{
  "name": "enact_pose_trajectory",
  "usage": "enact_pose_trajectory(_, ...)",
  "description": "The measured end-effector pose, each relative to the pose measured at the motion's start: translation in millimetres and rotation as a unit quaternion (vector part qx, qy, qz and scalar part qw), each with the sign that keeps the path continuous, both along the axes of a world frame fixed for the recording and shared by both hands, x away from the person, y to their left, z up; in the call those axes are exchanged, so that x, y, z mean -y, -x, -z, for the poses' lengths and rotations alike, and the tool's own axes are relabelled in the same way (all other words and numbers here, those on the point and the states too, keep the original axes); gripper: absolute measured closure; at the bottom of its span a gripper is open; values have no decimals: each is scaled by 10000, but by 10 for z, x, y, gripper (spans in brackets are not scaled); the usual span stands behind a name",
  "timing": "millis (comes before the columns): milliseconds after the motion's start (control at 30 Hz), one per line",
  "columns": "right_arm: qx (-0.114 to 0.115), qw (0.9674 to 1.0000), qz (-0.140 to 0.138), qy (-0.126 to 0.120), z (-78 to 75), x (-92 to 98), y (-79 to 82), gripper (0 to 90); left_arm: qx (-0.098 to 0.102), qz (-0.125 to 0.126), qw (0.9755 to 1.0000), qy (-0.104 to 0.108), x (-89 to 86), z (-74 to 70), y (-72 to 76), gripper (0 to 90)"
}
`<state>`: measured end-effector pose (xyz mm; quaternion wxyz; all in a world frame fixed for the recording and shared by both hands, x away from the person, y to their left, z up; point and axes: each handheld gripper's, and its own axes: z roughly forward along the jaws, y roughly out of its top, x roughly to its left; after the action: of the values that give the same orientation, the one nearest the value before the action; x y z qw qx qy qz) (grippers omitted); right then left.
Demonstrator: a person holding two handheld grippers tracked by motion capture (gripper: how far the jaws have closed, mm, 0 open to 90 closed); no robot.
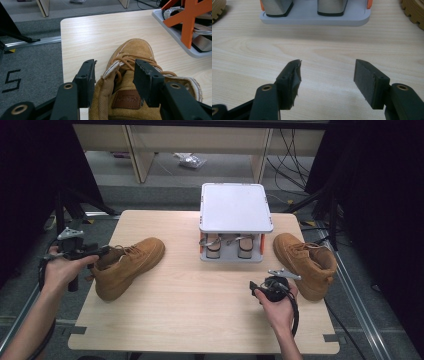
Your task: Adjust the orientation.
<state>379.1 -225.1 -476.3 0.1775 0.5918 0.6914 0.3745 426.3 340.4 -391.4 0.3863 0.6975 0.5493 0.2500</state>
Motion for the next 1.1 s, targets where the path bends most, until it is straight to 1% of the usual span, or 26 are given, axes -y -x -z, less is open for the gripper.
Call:
enact_pose_trajectory(33,-10,10000,-14,-1,0,-1,1,394,-21,-6,10000,-69,-12,2,-4,508)
enact_pose_trajectory(67,10,10000,-28,10,3,0,2,394,-2,-46,10000,-77,-13,10,-11,507)
enact_pose_trajectory(100,13,10000,-45,-6,8,2,-1,394,-44,-39,9999,-142,-33,12,-14,507)
enact_pose_trajectory(167,-2,10000,-37,1,8,1,0,394,-44,-84,9999,-53,-39,27,-22,507)
enact_pose_trajectory(233,0,10000,-42,0,8,0,0,394,-79,-96,9999,-41,-43,43,-29,506)
enact_pose_trajectory(267,9,10000,-45,-7,8,0,-1,394,-178,-11,9997,-149,-70,48,-29,506)
enact_pose_trajectory(333,14,10000,-34,6,8,-2,-1,394,-218,-12,9997,-130,-68,64,-33,506)
enact_pose_trajectory(367,5,10000,-36,8,7,-2,-1,394,-274,19,9995,-154,-71,74,-38,505)
enact_pose_trajectory(400,-10,10000,-67,45,7,5,2,394,-284,-10,9996,-69,-62,91,-46,504)
enact_pose_trajectory(433,1,10000,-18,5,8,-5,1,394,-331,12,9994,-124,-71,97,-48,504)
enact_pose_trajectory(467,-39,10000,6,53,0,-6,7,394,-375,38,9992,-166,-82,101,-50,505)
enact_pose_trajectory(500,-39,10000,1,12,5,-9,3,394,-373,42,9992,-138,-85,113,-57,505)
enact_pose_trajectory(567,-44,10000,-23,53,8,-6,4,394,-406,17,9991,-125,-87,131,-64,508)
enact_pose_trajectory(600,-50,10000,-12,49,11,-9,3,394,-409,40,9990,-145,-92,141,-69,513)
enact_pose_trajectory(633,-26,10000,-48,37,20,-4,-3,394,-449,45,9989,-131,-91,150,-74,517)
enact_pose_trajectory(700,-41,10000,-44,-14,19,-17,-1,393,-513,64,9985,-174,-96,154,-80,523)
enact_pose_trajectory(767,-38,10000,-54,-8,22,-20,-1,394,-517,63,9985,-185,-92,168,-87,535)
enact_pose_trajectory(833,-43,10000,-45,-8,23,-22,-2,394,-516,73,9985,-151,-92,182,-96,542)
enact_pose_trajectory(900,-56,10000,-36,-7,21,-20,-1,394,-575,103,9982,-168,-97,192,-104,554)
enact_pose_trajectory(933,-41,10000,-24,3,20,-16,-3,394,-596,98,9980,-159,-97,199,-108,558)
enact_pose_trajectory(967,-32,10000,-26,7,19,-12,-4,394,-581,49,9983,-56,-87,210,-113,561)
enact_pose_trajectory(1000,-31,10000,-39,41,13,-5,0,394,-650,117,9977,-127,-101,200,-113,573)
enact_pose_trajectory(1033,-46,10000,-14,34,3,-7,6,394,-633,83,9979,-79,-90,202,-116,575)
enact_pose_trajectory(1100,14,10000,-42,-21,11,-1,-2,394,-641,63,9979,-73,-81,202,-118,579)
